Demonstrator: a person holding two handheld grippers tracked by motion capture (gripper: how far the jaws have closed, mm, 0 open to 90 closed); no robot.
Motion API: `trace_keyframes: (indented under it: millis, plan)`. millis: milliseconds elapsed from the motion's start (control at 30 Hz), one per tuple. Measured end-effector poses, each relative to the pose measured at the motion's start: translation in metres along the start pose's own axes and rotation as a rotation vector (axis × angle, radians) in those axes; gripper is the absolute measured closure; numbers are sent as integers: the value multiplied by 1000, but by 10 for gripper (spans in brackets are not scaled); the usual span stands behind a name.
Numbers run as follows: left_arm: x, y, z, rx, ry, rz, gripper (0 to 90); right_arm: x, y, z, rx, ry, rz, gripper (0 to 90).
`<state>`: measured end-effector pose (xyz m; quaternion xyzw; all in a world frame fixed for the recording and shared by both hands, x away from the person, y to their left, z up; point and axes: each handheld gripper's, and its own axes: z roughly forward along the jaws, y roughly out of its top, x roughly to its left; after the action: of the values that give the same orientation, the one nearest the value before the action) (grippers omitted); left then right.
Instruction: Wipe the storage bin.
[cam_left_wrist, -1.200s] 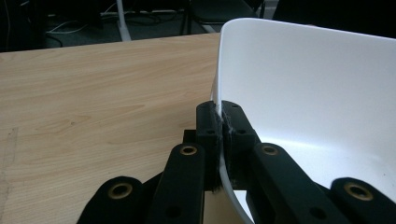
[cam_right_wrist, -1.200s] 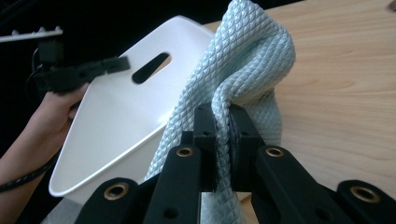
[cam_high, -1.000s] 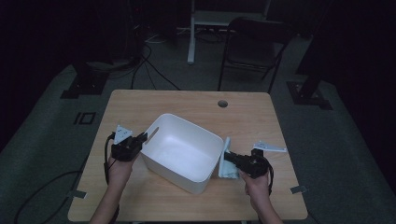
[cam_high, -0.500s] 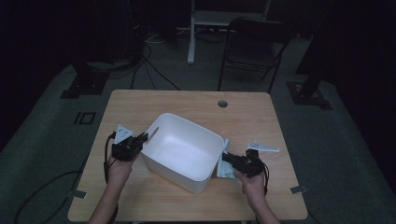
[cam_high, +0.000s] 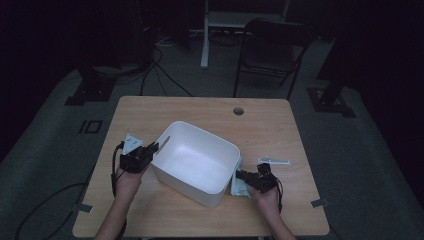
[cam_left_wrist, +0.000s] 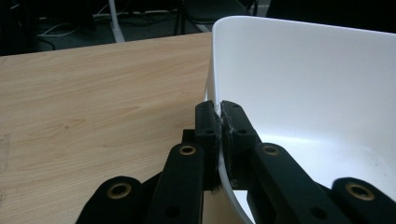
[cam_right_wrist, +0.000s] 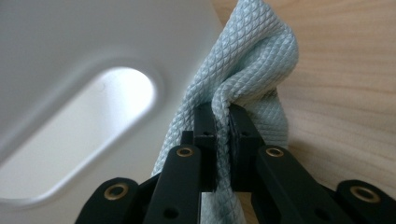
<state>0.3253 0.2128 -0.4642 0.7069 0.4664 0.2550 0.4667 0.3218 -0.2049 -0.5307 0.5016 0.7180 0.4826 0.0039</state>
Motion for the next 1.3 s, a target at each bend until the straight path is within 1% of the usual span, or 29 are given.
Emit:
trace_keyframes:
  millis: [33, 100, 167, 233, 267, 367, 400, 433, 467, 500, 533, 600, 733, 800, 867, 900, 967, 1000, 1067, 1100, 1133, 1167, 1233, 1300]
  plan:
    - [0, 0, 0, 0, 1, 1, 860, -2, -1, 3, 19, -6, 4, 837]
    - [-1, 0, 0, -3, 4, -1, 858, -4, -4, 7, 36, -12, 14, 838]
    - [-2, 0, 0, -4, 11, 6, 854, -4, -5, 7, 40, -7, 27, 838]
    - [-3, -1, 0, -3, 13, 8, 852, -2, -5, 4, 37, -2, 30, 837]
    - [-3, -1, 0, -1, 15, 9, 853, 1, -5, 0, 32, 10, 33, 837]
    - [-4, 0, 0, 2, 15, 10, 853, 13, -5, -12, 1, 41, 11, 836]
    - [-5, 0, 0, 2, 12, 10, 853, 16, -5, -14, -3, 42, 3, 836]
    - [-5, 0, 0, 0, 7, 8, 854, 17, -6, -14, -4, 25, -16, 837]
    - [-5, -1, 0, 0, 6, 9, 853, 16, -6, -13, -5, 25, -18, 837]
    - [-5, 0, 0, 3, 7, 12, 853, 14, -7, -12, -14, 33, -6, 838]
    - [-5, 0, 0, 4, 8, 12, 853, 13, -7, -11, -10, 30, -1, 838]
    - [-5, -1, 0, 2, 8, 11, 852, 11, -8, -6, 4, 7, -9, 838]
    - [-6, -1, 0, -1, 12, 7, 850, 4, -13, 4, 46, -13, 4, 838]
    - [-6, -1, 0, -4, 20, 1, 851, 1, -15, 8, 58, -19, 10, 838]
    - [-7, -1, 0, -5, 26, -2, 851, 0, -16, 9, 59, -15, 24, 838]
    - [-7, -1, 0, -6, 31, -1, 852, 0, -15, 8, 64, -6, 28, 838]
    - [-8, -1, 0, -8, 36, -5, 852, 3, -14, 1, 42, 32, 46, 838]
    - [-8, -1, 0, -8, 37, -5, 852, 7, -14, -2, 33, 42, 39, 837]
    - [-8, -1, 1, -6, 34, -8, 852, 17, -14, -11, 7, 61, 15, 837]
    - [-7, -1, 1, -5, 30, -6, 852, 24, -15, -15, -5, 58, -14, 836]
    - [-7, -1, 1, -4, 26, -5, 852, 27, -15, -16, -8, 52, -24, 836]
    - [-7, -1, 1, -5, 22, -6, 852, 28, -17, -16, -12, 40, -30, 837]
    - [-7, -1, 1, -5, 23, -3, 851, 27, -17, -14, -18, 41, -30, 837]
    - [-8, -1, 1, -4, 25, -2, 850, 24, -18, -10, -5, 24, -31, 837]
